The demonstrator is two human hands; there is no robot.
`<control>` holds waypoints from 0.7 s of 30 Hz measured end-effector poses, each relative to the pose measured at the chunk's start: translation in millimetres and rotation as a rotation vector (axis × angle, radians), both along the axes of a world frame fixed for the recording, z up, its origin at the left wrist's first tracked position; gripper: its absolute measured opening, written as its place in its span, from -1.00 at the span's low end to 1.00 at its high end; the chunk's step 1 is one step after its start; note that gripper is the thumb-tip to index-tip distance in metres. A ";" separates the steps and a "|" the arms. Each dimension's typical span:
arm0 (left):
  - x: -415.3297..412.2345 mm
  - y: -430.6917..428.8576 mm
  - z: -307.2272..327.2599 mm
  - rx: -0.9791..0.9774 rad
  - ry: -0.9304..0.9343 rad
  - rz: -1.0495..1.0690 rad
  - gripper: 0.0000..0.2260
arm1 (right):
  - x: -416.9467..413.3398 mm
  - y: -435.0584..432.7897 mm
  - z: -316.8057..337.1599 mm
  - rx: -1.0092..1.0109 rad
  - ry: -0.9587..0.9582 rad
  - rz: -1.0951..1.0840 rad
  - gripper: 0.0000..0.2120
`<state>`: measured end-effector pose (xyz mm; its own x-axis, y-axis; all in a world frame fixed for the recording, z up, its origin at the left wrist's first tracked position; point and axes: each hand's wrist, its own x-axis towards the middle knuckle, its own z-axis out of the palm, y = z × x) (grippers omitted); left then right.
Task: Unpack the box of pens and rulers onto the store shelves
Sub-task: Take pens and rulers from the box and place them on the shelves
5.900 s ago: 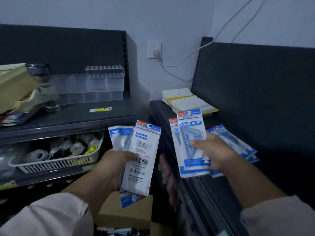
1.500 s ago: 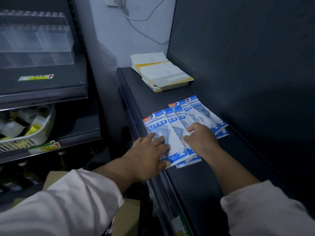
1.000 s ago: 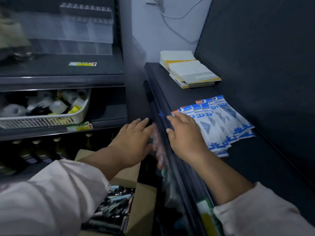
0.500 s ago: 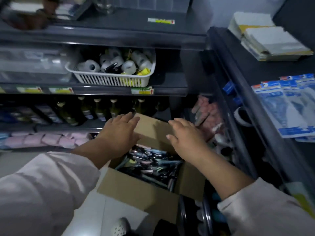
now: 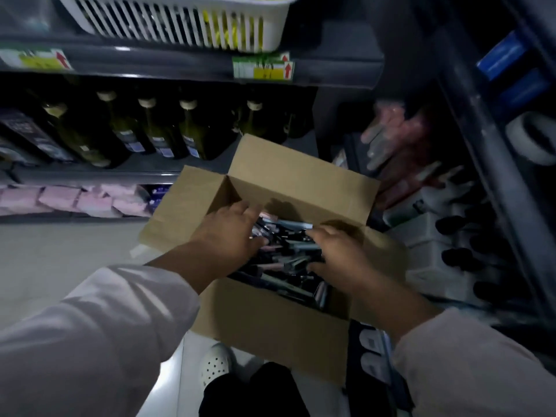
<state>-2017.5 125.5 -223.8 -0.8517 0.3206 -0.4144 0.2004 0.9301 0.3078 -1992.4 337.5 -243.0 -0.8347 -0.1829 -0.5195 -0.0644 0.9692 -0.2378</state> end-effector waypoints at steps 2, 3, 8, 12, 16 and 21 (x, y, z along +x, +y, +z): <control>-0.8 10.3 -27.3 0.024 -0.025 -0.019 -0.38 | -2.3 2.5 -30.9 0.005 -0.021 0.026 -0.30; -1.4 14.8 -40.8 0.032 -0.035 -0.025 -0.38 | -4.5 3.6 -45.9 0.009 -0.028 0.037 -0.29; -12.9 25.5 -102.3 0.050 -0.104 0.085 -0.37 | -22.4 -0.6 -104.6 -0.018 -0.001 -0.001 -0.32; -23.7 25.1 -137.5 0.111 -0.215 0.330 -0.45 | -39.9 -18.3 -136.6 -0.056 0.076 -0.008 -0.40; -29.3 17.9 -155.3 0.149 -0.210 0.368 -0.54 | -56.2 -45.3 -165.0 -0.099 0.122 0.012 -0.41; -36.5 4.5 -161.9 0.118 -0.188 0.415 -0.56 | -70.7 -76.0 -190.6 0.004 0.152 0.004 -0.36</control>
<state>-2054.1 129.9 -385.8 -0.8316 0.0227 -0.5549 -0.2504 0.8765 0.4112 -2063.1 261.5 -433.6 -0.9030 -0.1847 -0.3878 -0.1033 0.9697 -0.2213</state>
